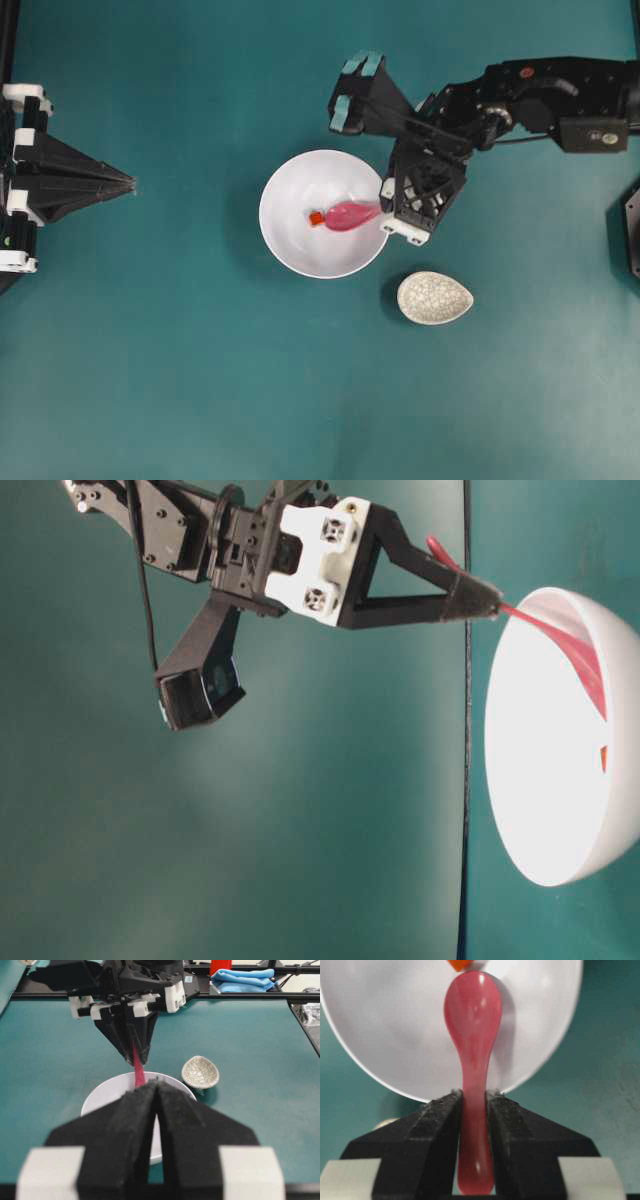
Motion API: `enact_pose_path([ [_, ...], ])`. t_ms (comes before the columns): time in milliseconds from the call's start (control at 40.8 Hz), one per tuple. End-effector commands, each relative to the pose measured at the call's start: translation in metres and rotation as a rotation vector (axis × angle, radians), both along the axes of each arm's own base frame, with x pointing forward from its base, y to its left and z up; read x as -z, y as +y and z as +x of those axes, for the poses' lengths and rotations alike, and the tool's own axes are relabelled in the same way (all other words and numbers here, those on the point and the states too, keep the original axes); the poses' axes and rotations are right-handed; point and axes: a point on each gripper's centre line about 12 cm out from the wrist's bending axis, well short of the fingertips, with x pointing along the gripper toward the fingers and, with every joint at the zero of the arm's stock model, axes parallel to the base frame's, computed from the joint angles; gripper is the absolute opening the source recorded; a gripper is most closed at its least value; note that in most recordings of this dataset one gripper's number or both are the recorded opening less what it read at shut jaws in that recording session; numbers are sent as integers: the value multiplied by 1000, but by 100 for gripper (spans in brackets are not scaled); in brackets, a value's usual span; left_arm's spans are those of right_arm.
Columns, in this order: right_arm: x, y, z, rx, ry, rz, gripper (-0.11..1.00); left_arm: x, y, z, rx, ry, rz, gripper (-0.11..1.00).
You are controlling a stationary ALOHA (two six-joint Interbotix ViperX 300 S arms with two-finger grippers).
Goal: Grip the spoon and scoop the red block from the bowl with right arm.
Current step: 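Lower the spoon bowl into the white bowl beside the red cube, then sweep the spoon under the red cube to scoop it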
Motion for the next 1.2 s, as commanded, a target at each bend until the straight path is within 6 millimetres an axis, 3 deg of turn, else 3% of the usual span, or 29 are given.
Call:
enact_pose_path([
  [0,-13,1,11,-15,-42,-19,23,-9,-1,2,4,-20,4,0],
  [686,-16,-8,35,28,-155,-78,23,-9,-1,2,4,-20,3,0],
  [857,-19,-5,28,51,-166,-69,23,-9,-1,2,4,-20,3,0],
  [1176,-18,17,1,46,-280,-96,23,-9,-1,2,4,-20,1,0],
])
